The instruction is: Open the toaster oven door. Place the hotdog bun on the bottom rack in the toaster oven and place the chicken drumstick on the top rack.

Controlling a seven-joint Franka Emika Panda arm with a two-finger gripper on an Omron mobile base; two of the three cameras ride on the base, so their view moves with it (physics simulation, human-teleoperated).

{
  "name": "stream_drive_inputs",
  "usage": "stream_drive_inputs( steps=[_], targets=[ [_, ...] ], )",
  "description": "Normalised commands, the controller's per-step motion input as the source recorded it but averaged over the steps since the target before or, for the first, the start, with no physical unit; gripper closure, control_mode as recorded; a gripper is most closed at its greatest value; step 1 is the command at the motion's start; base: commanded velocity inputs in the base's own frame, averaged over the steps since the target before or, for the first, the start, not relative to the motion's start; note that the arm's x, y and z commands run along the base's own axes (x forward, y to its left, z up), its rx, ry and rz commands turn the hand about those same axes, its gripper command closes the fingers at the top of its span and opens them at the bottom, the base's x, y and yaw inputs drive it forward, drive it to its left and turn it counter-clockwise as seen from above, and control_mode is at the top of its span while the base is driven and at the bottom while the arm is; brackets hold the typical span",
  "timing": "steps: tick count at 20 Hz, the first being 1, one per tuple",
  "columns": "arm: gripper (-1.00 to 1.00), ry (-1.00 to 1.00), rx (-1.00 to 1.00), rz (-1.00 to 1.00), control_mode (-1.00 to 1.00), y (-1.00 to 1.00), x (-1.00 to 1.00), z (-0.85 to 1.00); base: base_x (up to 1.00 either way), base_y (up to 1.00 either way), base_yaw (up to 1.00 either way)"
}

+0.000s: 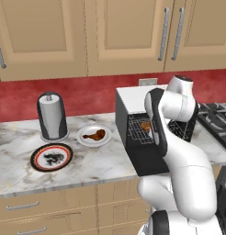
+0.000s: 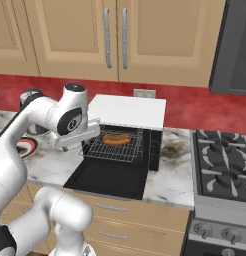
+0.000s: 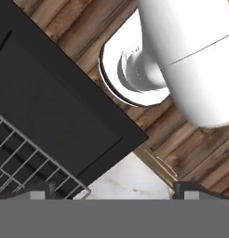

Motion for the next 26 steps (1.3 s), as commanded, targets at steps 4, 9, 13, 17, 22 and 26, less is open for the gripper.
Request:
stream_drive_inputs(
  steps=[4,9,13,17,22,26],
  targets=[
    [-1.00,0.03,-0.04,0.00,-1.00,0.70,-0.07,0.02,0.00,0.00,0.00],
    [-1.00,-0.01,-0.08,0.04,-1.00,0.94,-0.03,0.04,0.00,0.00,0.00],
    [-1.00,-0.01,-0.15,0.20,-1.00,0.96,0.59,0.00,0.00,0.00,0.00],
    [-1.00,0.01,-0.05,0.28,-1.00,0.62,1.00,0.00,0.00,0.00,0.00],
    [-1.00,0.14,-0.08,0.19,-1.00,0.53,1.00,-0.09,0.00,0.00,0.00],
    [-1.00,0.10,-0.15,0.14,-1.00,0.47,1.00,-0.46,0.00,0.00,0.00]
  ],
)
